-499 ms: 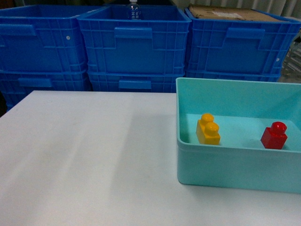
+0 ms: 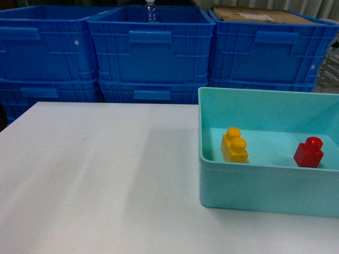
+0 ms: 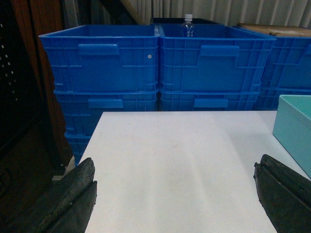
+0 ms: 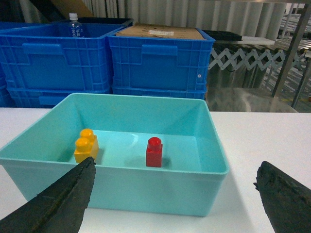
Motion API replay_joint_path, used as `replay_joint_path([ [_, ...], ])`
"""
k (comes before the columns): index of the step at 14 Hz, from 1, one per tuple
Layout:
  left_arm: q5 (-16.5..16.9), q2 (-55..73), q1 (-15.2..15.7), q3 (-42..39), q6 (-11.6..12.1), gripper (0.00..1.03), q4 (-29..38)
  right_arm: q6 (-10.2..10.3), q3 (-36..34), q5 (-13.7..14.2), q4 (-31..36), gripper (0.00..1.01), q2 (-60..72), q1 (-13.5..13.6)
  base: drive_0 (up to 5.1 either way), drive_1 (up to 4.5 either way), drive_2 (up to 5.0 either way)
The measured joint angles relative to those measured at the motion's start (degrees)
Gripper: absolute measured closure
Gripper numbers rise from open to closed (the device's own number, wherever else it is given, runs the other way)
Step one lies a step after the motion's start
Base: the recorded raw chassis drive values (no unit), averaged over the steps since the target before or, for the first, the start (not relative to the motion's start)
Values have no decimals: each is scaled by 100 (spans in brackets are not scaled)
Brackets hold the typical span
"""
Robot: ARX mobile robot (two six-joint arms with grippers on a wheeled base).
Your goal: Pick red block from blue box to shelf
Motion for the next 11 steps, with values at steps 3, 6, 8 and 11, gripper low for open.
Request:
replay_joint_path([
  [3, 0, 0, 0, 0, 0, 5, 0, 0, 0, 0, 0, 3, 0, 0, 0, 0, 0],
  [6, 0, 0, 0, 0, 0, 5, 0, 0, 0, 0, 2, 3, 0, 0, 0, 0, 0],
  [8, 0, 0, 0, 0, 0, 5, 0, 0, 0, 0, 2, 3, 0, 0, 0, 0, 0],
  [11, 0, 0, 0, 0, 0, 5, 0, 0, 0, 0, 0, 3, 0, 0, 0, 0, 0],
])
